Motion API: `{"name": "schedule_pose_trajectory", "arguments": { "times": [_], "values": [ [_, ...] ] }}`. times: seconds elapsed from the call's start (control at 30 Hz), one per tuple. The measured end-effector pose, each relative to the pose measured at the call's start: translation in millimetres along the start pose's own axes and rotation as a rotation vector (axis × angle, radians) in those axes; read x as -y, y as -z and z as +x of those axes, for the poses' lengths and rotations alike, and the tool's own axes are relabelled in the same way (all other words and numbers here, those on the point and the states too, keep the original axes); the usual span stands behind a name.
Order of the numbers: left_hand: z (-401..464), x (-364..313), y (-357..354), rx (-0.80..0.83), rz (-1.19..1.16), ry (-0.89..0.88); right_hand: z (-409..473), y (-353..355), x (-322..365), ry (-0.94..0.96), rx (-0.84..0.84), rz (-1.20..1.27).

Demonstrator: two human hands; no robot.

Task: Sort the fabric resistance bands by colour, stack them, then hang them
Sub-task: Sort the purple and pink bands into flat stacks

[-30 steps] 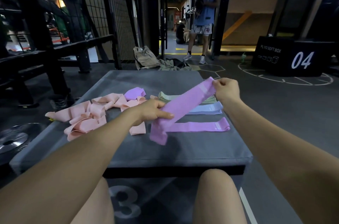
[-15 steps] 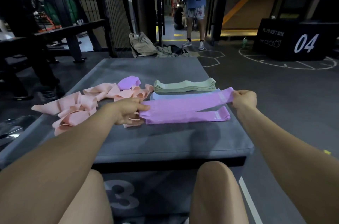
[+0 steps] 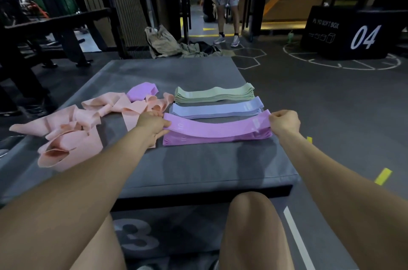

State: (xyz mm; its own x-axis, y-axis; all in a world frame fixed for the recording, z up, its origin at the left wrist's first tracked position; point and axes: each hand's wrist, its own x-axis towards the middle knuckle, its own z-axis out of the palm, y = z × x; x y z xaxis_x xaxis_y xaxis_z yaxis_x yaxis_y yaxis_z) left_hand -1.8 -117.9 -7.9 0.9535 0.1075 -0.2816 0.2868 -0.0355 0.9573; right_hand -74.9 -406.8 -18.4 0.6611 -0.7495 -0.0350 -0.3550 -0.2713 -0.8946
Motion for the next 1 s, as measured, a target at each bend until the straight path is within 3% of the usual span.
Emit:
{"name": "schedule_pose_trajectory", "arguments": {
  "times": [0.17,0.57,1.0],
  "values": [
    [9,10,-5,-0.048,0.059,-0.029,7,-4,-6,0.051,0.000,-0.092],
    [16,30,-3,-0.155,0.498,-0.131,10,-14,-23,0.095,-0.008,-0.325],
    [16,36,-3,-0.253,0.604,-0.252,13,-19,-28,0.143,-0.040,-0.374]
  ]
}}
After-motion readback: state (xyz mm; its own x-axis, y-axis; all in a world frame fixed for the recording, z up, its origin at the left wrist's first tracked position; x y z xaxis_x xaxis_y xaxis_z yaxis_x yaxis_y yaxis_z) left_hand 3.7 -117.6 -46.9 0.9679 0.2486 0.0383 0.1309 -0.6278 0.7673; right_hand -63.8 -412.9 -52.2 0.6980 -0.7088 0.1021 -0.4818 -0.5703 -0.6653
